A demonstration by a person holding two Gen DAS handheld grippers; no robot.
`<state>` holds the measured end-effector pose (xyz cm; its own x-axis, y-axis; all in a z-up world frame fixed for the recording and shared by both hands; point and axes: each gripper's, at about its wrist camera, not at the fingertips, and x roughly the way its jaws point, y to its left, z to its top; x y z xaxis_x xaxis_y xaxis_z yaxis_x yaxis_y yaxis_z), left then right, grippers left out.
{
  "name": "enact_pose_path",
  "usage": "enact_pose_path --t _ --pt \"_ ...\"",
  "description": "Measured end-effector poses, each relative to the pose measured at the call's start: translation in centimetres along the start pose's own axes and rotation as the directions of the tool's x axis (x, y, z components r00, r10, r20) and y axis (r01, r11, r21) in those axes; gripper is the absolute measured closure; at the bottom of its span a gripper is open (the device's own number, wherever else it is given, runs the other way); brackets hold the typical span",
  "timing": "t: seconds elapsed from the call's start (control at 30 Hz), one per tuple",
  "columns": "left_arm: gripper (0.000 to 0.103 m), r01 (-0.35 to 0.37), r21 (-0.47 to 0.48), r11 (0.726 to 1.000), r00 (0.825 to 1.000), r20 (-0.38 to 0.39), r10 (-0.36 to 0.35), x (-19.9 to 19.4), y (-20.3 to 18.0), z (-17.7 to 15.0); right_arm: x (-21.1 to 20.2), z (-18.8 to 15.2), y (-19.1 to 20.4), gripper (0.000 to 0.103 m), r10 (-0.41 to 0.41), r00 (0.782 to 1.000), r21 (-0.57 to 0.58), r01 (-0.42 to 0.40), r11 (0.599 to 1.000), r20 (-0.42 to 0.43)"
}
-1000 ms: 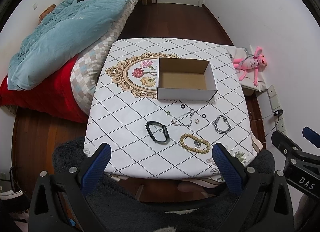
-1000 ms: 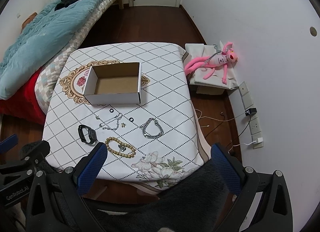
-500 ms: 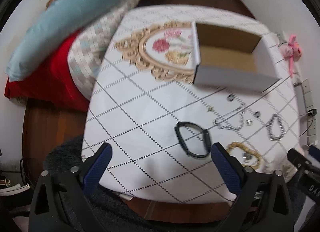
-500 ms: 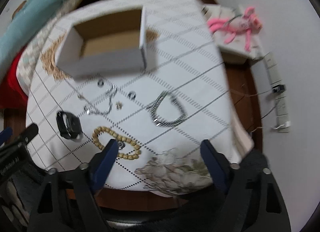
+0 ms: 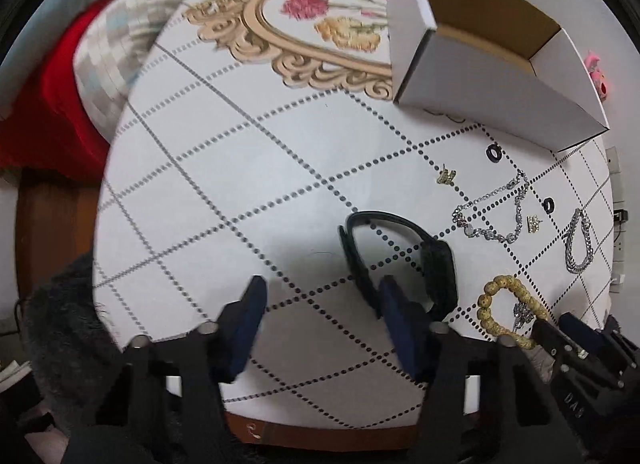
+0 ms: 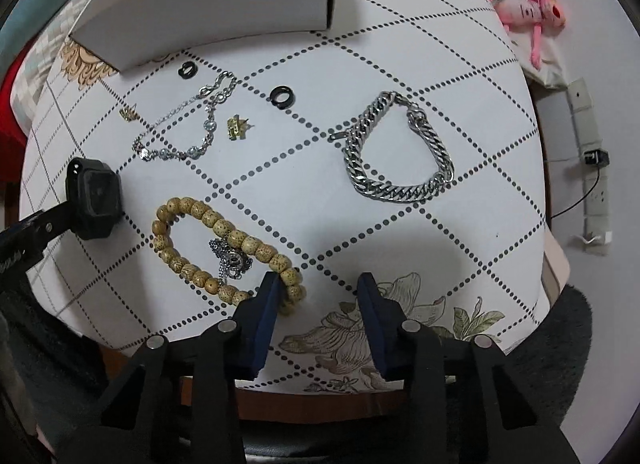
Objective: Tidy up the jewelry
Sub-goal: 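Grasp the black watch band with the left gripper while the right gripper grasps the wooden bead bracelet, then carry the watch band and bead bracelet into the cardboard box and open both grippers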
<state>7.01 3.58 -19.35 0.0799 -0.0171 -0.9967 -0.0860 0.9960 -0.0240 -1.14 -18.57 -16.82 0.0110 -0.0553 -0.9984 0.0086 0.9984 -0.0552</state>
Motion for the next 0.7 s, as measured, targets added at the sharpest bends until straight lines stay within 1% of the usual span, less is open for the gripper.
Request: enact_pose_path --t 0.03,0.1,0.13,0.2,0.23,0.27,0.37,0.43,0.53,0.67,0.7 --pt "0.059 0.017 -0.008 1.000 1.000 -0.005 -0.017 0.3 0.1 0.0 0.0 -0.1 0.2 0.061 -0.003 1.000 -0.002 0.003 1.000 0.007" --pt "0.073 0.033 -0.013 0.999 0.999 -0.006 -0.033 0.7 0.1 0.0 -0.1 -0.4 0.7 0.063 -0.003 1.000 -0.003 0.003 1.000 0.021" --pt "0.074 0.024 -0.009 1.000 1.000 0.005 -0.024 0.7 0.0 0.0 -0.1 -0.5 0.7 0.065 -0.004 1.000 -0.005 0.004 1.000 0.029" --pt "0.090 0.015 0.010 1.000 1.000 0.021 -0.016 0.7 -0.2 -0.1 -0.1 -0.6 0.8 0.077 -0.005 0.999 -0.004 0.005 1.000 0.044" --pt "0.095 0.005 0.024 1.000 1.000 0.030 -0.006 0.7 -0.4 -0.2 -0.3 -0.8 0.9 0.088 -0.006 0.999 -0.001 0.006 1.000 0.049" --pt "0.095 0.001 0.032 0.999 0.999 0.037 -0.002 0.7 -0.5 -0.2 -0.5 -1.1 0.9 0.093 -0.005 0.999 0.004 0.005 1.000 0.051" --pt "0.095 -0.024 0.072 0.997 0.998 0.060 0.020 0.5 -1.0 -0.7 -0.7 -1.4 0.7 0.094 0.020 0.997 0.026 -0.022 0.999 0.071" --pt "0.096 -0.040 0.089 0.995 0.997 0.073 0.033 0.4 -1.3 -1.1 -1.0 -1.5 0.6 0.094 0.024 0.997 0.030 -0.026 0.999 0.079" --pt "0.096 -0.049 0.096 0.994 0.996 0.082 0.041 -0.3 -1.9 -1.7 -1.3 -1.7 0.6 0.094 0.029 0.996 0.039 -0.032 0.999 0.083" --pt "0.099 -0.052 0.101 0.994 0.995 0.094 0.042 -1.7 -2.5 -2.5 -1.9 -2.0 0.4 0.094 0.064 0.994 0.076 -0.071 0.995 0.091" --pt "0.099 -0.052 0.104 0.993 0.994 0.100 0.042 -2.1 -2.5 -2.7 -1.9 -1.5 -0.3 0.094 0.070 0.993 0.083 -0.078 0.993 0.099"
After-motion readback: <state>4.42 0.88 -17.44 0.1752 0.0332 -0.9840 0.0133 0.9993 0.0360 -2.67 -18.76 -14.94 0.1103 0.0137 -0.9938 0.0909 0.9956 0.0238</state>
